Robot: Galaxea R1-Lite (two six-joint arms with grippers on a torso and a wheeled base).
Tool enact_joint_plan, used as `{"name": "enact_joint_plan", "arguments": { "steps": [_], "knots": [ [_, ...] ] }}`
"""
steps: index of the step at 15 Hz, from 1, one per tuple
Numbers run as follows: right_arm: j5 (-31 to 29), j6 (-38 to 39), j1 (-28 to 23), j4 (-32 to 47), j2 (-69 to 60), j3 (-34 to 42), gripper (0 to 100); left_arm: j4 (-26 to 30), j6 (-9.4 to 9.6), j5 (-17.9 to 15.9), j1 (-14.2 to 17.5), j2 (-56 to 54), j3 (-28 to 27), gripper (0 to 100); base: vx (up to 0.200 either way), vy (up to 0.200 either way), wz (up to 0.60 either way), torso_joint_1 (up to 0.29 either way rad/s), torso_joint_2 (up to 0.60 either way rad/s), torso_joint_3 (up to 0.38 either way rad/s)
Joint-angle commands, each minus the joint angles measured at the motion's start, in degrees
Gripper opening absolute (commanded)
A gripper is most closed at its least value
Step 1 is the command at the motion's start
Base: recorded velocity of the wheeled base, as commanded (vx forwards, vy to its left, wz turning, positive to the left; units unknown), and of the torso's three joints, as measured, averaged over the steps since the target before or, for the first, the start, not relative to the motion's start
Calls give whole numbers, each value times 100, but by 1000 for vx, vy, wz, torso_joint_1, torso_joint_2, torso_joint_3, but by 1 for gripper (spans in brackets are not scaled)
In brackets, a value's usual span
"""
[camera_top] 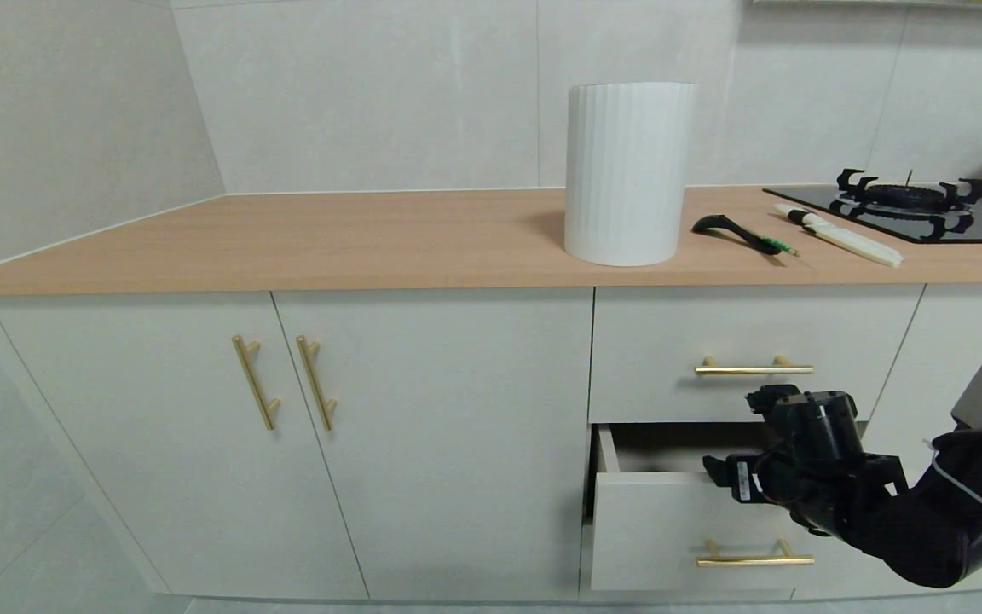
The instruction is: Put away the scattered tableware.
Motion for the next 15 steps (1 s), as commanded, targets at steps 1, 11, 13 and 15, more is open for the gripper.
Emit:
{"name": "enact_joint_plan", "arguments": {
  "steps": [1,11,13,15],
  "knots": [
    [23,-50,0,81,-126,78,100,0,2,0,2,0,0,100,0,0,0,0,0,0],
    [401,-480,0,1066,-944,333,100,0,2,0,2,0,0,100,0,0,0,0,0,0],
    [506,-577,36,1532,-1137,341,100,0,2,0,2,0,0,100,0,0,0,0,0,0],
    [568,-770,62,1866,-1322,385,100,0,2,0,2,0,0,100,0,0,0,0,0,0]
  ]
}}
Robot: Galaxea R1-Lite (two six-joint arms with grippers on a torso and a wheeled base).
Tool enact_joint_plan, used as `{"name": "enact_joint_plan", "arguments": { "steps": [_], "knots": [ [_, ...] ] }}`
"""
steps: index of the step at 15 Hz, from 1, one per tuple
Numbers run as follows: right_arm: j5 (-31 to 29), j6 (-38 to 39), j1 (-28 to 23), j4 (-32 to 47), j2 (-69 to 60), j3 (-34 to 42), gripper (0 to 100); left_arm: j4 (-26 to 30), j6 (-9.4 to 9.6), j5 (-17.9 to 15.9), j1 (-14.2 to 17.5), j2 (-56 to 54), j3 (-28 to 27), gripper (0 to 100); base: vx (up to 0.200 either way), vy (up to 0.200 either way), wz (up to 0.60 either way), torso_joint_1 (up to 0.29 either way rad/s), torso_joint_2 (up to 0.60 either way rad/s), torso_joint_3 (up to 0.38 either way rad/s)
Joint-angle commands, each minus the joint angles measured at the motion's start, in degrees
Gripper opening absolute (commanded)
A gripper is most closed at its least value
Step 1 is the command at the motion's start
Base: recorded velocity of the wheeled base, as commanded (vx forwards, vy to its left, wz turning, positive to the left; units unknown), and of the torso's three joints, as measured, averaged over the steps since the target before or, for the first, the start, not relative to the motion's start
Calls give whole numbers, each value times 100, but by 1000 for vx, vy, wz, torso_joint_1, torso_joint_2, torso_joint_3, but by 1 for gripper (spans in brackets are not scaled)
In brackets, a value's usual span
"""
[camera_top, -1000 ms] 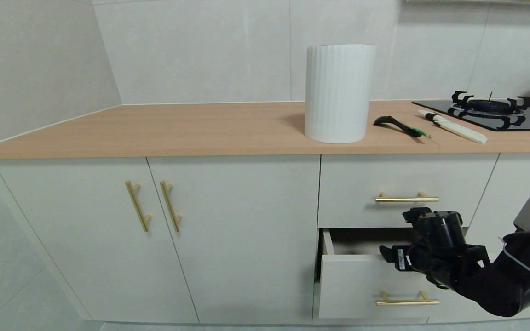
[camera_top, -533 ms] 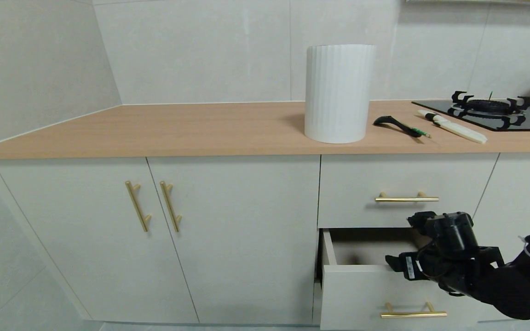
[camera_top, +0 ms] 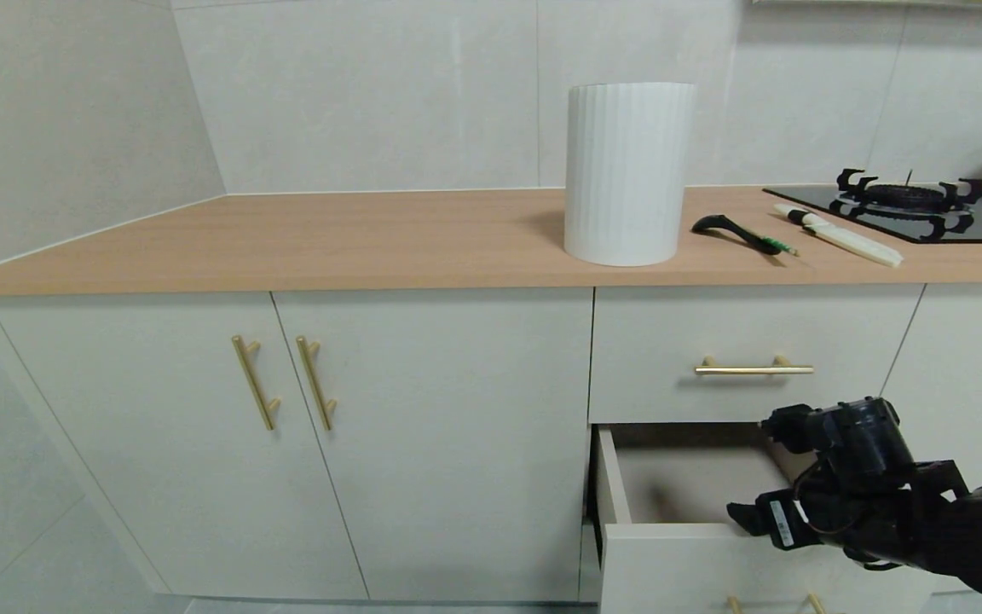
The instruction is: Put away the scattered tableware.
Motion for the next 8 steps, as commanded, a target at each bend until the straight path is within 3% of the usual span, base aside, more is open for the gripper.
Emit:
{"name": "enact_joint_plan", "arguments": {
  "steps": [1,4,8],
  "knots": [
    [30,-84,48,173,-255,29,100,0,-1,0,2,0,0,100,0,0,0,0,0,0],
    [30,-366,162,859,-483,56,100,0,-1,0,2,0,0,100,0,0,0,0,0,0],
    [144,-673,417,999,-817,319,100,0,-1,0,2,0,0,100,0,0,0,0,0,0]
  ]
}}
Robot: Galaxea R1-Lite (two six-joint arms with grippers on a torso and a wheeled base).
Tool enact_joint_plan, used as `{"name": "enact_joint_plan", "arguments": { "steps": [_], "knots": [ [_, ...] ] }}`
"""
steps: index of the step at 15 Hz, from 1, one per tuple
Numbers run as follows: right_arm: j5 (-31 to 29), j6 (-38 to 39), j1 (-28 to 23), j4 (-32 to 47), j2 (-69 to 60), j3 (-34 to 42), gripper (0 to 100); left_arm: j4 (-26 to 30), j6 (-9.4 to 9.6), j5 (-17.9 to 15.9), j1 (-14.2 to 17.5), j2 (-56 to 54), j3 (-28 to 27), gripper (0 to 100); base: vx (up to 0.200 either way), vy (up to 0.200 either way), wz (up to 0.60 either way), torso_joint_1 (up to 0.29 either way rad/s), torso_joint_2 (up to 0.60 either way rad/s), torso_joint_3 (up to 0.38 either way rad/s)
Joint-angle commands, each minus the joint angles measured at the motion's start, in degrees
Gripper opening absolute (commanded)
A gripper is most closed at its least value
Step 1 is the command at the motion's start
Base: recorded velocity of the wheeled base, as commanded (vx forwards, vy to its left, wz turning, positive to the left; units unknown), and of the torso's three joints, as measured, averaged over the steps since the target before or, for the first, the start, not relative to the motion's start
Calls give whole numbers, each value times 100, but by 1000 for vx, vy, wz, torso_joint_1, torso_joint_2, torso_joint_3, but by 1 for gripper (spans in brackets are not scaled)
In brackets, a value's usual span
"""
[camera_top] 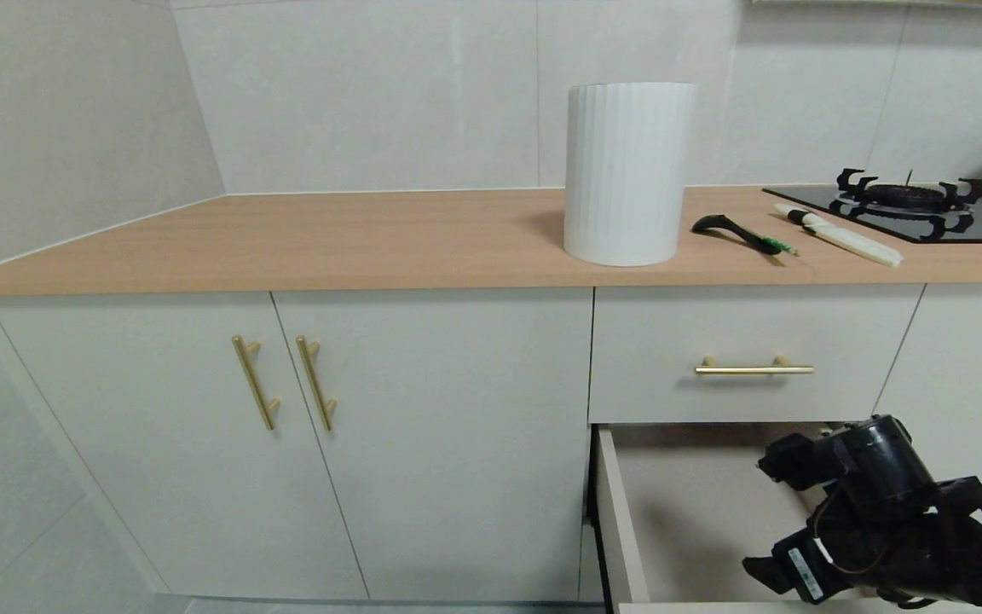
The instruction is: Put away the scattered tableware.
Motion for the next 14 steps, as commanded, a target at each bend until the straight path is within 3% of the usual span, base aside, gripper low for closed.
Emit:
{"name": "enact_joint_plan", "arguments": {
  "steps": [1,3,8,14],
  "knots": [
    [20,-85,110,-5,-235,134,100,2,-1,0,2,0,0,100,0,0,0,0,0,0],
    [178,-419,250,30,-498,363,100,2,-1,0,2,0,0,100,0,0,0,0,0,0],
    [240,-586,646,1067,-876,372,100,2,-1,0,2,0,0,100,0,0,0,0,0,0],
    [284,-481,567,1041,-938,143,100,2,-1,0,2,0,0,100,0,0,0,0,0,0]
  ]
}}
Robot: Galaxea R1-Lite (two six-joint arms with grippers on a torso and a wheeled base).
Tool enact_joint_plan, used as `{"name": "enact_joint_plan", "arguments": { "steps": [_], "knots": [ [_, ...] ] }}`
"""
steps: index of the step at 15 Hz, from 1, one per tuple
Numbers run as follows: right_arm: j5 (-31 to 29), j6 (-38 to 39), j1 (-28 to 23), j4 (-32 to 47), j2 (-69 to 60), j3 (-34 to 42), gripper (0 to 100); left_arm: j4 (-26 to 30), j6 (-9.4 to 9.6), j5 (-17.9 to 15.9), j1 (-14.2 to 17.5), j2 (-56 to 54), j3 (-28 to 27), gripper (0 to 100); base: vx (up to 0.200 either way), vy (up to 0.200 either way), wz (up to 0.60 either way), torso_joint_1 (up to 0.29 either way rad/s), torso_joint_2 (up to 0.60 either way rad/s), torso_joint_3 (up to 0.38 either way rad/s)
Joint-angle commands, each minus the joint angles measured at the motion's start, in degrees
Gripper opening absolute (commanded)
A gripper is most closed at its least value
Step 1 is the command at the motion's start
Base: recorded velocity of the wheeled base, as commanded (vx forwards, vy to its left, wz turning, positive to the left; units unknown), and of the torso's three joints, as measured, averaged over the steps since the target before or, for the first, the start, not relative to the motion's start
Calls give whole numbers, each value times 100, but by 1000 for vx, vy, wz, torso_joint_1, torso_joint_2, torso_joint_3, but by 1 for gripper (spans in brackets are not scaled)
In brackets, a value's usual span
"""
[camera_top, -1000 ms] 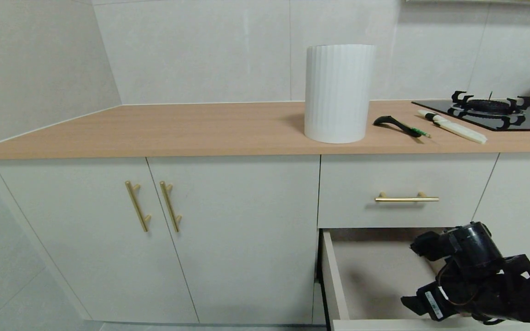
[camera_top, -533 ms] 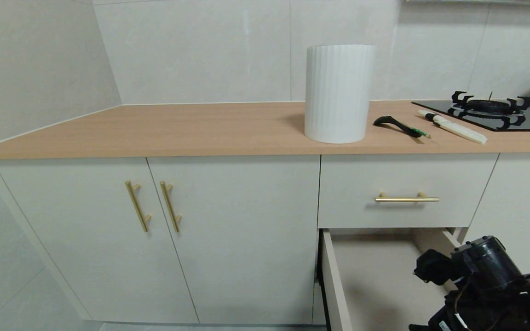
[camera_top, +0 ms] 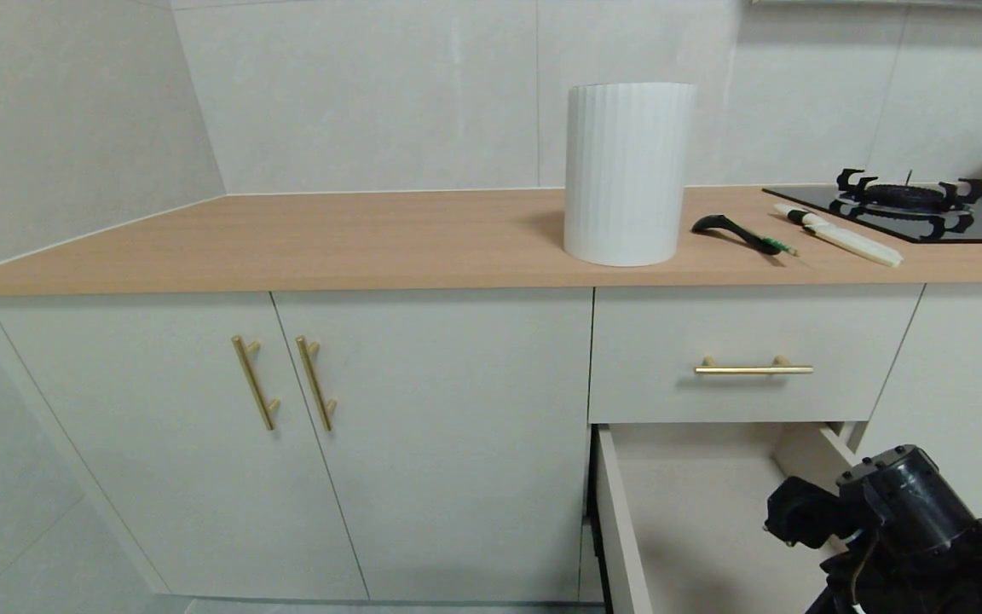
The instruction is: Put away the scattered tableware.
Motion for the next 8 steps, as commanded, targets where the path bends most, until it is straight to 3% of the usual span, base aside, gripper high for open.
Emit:
{"name": "enact_joint_plan", "arguments": {
  "steps": [1,5,8],
  "knots": [
    [-4,258,-161,-8,-140,-232,100,0,2,-2,2,0,0,100,0,0,0,0,0,0],
    [5,1524,-390,344,-325,-1014,100,0,2,-2,2,0,0,100,0,0,0,0,0,0],
    [57,1682,-706,318,-492,-1164,100,0,2,-2,2,0,0,100,0,0,0,0,0,0]
  ]
}}
